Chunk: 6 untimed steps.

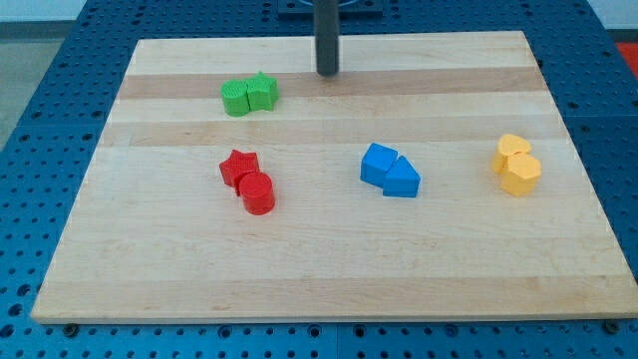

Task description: Slightly touch the red circle

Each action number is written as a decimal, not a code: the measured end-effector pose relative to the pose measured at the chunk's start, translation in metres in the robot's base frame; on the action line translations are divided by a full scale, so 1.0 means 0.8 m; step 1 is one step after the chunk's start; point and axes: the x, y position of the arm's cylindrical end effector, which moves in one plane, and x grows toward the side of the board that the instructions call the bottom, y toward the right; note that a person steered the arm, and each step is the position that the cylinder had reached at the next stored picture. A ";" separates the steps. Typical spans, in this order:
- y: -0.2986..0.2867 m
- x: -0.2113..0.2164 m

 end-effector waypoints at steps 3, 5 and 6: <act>0.024 0.233; 0.005 0.288; -0.032 0.296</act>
